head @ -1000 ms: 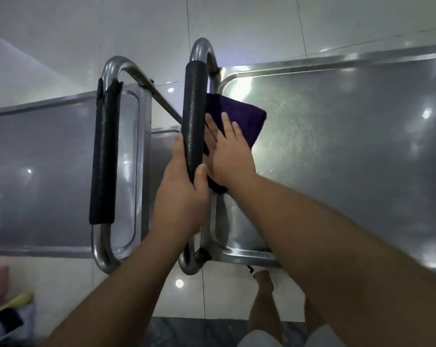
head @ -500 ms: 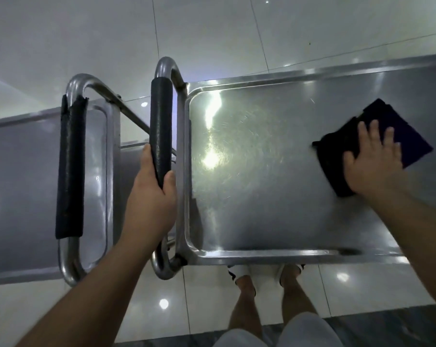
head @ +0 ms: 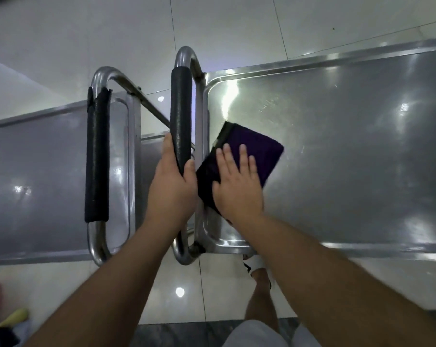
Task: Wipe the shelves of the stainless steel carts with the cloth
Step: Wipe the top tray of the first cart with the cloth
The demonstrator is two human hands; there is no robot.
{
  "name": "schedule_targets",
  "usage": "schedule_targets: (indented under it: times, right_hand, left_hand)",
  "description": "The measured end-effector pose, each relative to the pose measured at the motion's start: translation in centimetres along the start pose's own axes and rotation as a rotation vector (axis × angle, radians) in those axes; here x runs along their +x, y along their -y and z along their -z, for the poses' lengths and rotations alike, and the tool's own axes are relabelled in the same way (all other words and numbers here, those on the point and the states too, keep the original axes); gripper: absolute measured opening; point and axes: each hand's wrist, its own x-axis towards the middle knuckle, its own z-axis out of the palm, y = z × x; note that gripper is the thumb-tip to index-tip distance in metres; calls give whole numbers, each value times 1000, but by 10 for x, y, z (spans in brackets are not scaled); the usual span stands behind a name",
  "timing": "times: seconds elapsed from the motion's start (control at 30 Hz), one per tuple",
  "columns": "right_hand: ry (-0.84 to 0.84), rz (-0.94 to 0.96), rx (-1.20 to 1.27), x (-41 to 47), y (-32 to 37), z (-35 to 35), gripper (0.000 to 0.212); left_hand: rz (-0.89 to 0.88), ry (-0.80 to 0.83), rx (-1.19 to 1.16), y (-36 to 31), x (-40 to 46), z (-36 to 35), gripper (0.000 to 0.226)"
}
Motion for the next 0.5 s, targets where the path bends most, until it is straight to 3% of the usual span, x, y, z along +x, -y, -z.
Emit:
schedule_targets:
  times: [0.1,0.2,0.37,0.5]
  right_hand:
    - [45,165,-31,-6,30,-13,76]
    - [25,249,-21,-23,3,-12,74]
    - [-56,63,-67,-72,-114,-3,76]
    - [-28,-168,-82,-107,-232,30,75]
  left_hand:
    - [5,0,-3,1,1,-1,68]
    - [-3,10,-5,1,1,-1,67]
    - [17,54,-61,2,-2,3,65]
    - [11,77,-87,-4,-3,5,62]
